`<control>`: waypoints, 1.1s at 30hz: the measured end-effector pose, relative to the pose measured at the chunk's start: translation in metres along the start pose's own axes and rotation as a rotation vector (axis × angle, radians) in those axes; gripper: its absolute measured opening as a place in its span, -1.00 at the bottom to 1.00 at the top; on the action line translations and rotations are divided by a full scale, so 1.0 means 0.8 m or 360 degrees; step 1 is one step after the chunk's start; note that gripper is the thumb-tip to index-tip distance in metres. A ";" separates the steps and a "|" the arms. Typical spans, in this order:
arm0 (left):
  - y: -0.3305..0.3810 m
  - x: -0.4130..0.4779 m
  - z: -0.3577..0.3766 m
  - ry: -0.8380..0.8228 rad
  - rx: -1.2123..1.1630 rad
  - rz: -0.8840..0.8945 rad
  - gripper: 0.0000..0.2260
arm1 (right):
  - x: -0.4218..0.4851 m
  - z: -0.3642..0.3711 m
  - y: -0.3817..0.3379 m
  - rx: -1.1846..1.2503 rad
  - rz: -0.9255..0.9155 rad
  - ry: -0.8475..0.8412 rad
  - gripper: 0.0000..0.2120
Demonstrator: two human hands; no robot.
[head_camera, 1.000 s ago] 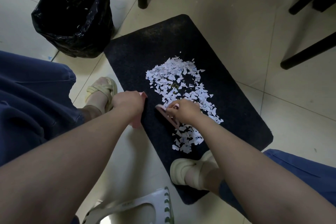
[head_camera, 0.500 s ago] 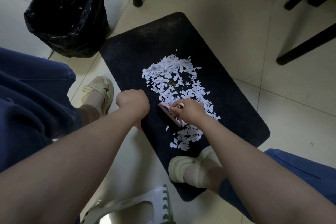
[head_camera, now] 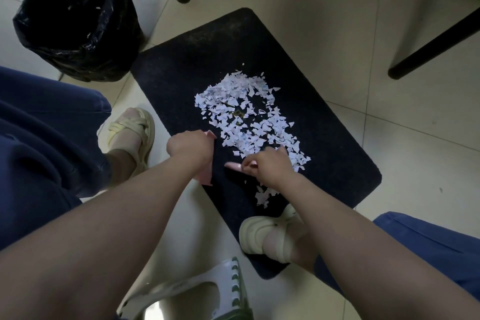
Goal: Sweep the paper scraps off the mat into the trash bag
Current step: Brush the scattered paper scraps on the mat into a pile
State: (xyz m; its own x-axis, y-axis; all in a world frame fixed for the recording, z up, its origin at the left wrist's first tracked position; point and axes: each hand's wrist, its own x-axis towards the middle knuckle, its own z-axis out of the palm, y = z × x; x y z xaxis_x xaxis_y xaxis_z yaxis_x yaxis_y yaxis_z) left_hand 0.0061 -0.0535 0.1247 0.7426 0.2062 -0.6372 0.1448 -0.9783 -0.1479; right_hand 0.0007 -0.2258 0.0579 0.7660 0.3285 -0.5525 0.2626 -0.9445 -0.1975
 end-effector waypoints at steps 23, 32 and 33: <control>0.008 0.023 0.014 -0.0012 -0.0052 0.0006 -0.65 | 0.003 -0.029 0.012 0.0323 0.0177 -0.0051 -0.84; 0.007 0.027 0.025 -0.0106 -0.0051 0.0093 -0.40 | -0.023 0.010 0.004 -0.0195 -0.0036 -0.0348 -0.80; 0.006 0.029 0.026 -0.0091 -0.0030 0.0084 -0.44 | -0.024 0.008 0.005 -0.0272 -0.0057 -0.0231 -0.76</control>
State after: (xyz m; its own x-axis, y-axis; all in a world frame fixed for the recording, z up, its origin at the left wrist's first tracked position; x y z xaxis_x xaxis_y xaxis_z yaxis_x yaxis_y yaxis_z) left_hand 0.0102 -0.0535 0.0934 0.7111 0.1543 -0.6860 0.1189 -0.9880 -0.0991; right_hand -0.0168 -0.2358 0.0621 0.6652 0.3473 -0.6609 0.3929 -0.9156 -0.0857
